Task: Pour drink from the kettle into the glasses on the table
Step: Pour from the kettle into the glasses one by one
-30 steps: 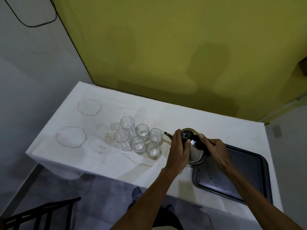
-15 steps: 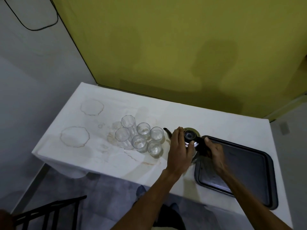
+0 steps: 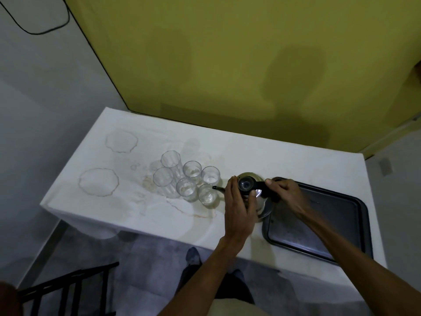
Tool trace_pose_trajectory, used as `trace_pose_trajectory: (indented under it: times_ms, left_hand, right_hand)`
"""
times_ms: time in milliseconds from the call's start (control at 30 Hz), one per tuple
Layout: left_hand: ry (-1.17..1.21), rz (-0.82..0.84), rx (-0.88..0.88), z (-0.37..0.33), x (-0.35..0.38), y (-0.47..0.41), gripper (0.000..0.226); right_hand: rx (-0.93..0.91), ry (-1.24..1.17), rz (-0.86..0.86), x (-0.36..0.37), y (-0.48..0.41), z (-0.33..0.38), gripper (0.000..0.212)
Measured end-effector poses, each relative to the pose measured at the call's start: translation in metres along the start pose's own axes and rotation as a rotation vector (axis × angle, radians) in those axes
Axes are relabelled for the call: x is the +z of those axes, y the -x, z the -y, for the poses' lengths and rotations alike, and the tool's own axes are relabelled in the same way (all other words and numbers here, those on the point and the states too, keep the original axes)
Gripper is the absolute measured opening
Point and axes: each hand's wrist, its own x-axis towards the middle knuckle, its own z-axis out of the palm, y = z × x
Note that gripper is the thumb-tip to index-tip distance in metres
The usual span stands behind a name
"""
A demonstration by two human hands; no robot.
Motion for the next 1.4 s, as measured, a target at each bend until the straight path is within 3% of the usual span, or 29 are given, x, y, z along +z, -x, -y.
trace_pose_trajectory:
  times_ms: [133,300,467,600,733,900,1400]
  left_hand:
    - [0.051,0.008,-0.02,0.014,0.003,-0.001,0.081]
    - [0.103,0.008,-0.015,0.025,0.002,-0.007,0.07]
    - [0.137,0.005,0.007,0.024,-0.001,-0.008,0.069]
    - [0.159,0.004,0.028,0.023,-0.001,-0.008,0.055]
    - [0.195,0.009,0.063,0.018,-0.003,-0.007,0.044]
    - [0.219,0.001,0.074,0.015,-0.004,-0.005,0.041]
    - [0.248,0.029,0.051,0.012,-0.008,-0.01,0.044]
  right_hand:
    - [0.032,0.092,0.033,0.002,-0.006,0.0,0.077]
    - [0.063,0.212,0.075,0.003,-0.014,0.004,0.111]
    - [0.049,0.264,0.08,0.005,-0.016,0.007,0.112]
    - [0.047,0.299,0.07,0.005,-0.016,0.01,0.116]
    - [0.034,0.332,0.059,0.004,-0.013,0.01,0.091]
    - [0.017,0.353,0.049,0.001,-0.015,0.006,0.116]
    - [0.015,0.413,0.025,0.001,-0.013,0.016,0.119]
